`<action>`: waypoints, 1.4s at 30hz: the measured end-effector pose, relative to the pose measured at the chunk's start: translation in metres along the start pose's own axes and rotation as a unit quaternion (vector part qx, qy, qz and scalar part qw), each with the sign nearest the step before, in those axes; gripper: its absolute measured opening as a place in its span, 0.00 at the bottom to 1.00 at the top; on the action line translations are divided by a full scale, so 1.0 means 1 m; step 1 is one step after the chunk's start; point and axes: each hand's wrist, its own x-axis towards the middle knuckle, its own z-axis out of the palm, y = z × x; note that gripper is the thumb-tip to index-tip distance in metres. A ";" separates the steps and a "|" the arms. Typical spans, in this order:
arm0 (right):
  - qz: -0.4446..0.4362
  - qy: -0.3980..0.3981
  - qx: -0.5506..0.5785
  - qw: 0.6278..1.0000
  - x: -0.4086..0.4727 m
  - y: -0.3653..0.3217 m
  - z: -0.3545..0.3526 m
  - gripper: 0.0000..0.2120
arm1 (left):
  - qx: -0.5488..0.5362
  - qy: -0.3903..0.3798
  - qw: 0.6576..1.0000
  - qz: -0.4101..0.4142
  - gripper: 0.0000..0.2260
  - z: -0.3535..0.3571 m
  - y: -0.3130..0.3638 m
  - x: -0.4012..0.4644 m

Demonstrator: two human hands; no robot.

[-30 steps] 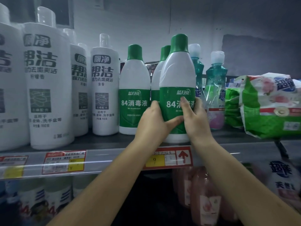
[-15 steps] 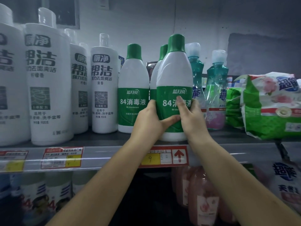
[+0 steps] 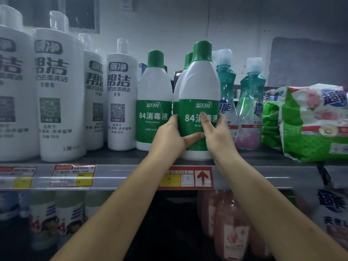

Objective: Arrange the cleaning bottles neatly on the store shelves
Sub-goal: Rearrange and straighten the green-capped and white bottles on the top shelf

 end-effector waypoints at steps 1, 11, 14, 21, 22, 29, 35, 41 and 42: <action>-0.001 -0.001 0.002 1.000 -0.001 -0.001 0.000 0.22 | 0.002 0.000 1.000 0.000 0.26 0.000 0.001 -0.001; -0.015 -0.011 -0.017 1.000 -0.001 -0.001 -0.001 0.20 | 0.017 0.077 0.996 0.036 0.14 -0.009 0.001 -0.012; -0.030 0.011 -0.056 0.998 -0.003 -0.001 0.001 0.22 | 0.087 0.135 0.986 0.053 0.12 -0.024 -0.009 -0.012; -0.294 0.151 -0.233 0.915 -0.019 -0.027 0.022 0.30 | 0.324 0.112 0.935 0.087 0.30 -0.045 -0.026 0.001; -0.339 0.146 -0.237 0.899 -0.018 -0.034 0.029 0.28 | 0.338 0.109 0.931 0.088 0.31 -0.047 -0.026 0.005; -0.357 -0.022 -0.309 0.881 0.018 -0.088 0.091 0.31 | 0.384 0.067 0.919 0.050 0.42 -0.054 -0.027 0.026; -0.115 -0.050 -0.320 0.939 0.073 -0.102 0.121 0.43 | 0.422 0.025 0.902 0.085 0.47 -0.052 -0.040 0.026; -0.039 -0.025 -0.339 0.940 0.087 -0.086 0.133 0.48 | 0.461 -0.032 0.883 0.083 0.53 -0.055 -0.042 0.023; -0.039 -0.022 -0.346 0.937 0.088 -0.084 0.135 0.50 | 0.466 -0.038 0.880 0.079 0.53 -0.054 -0.042 0.024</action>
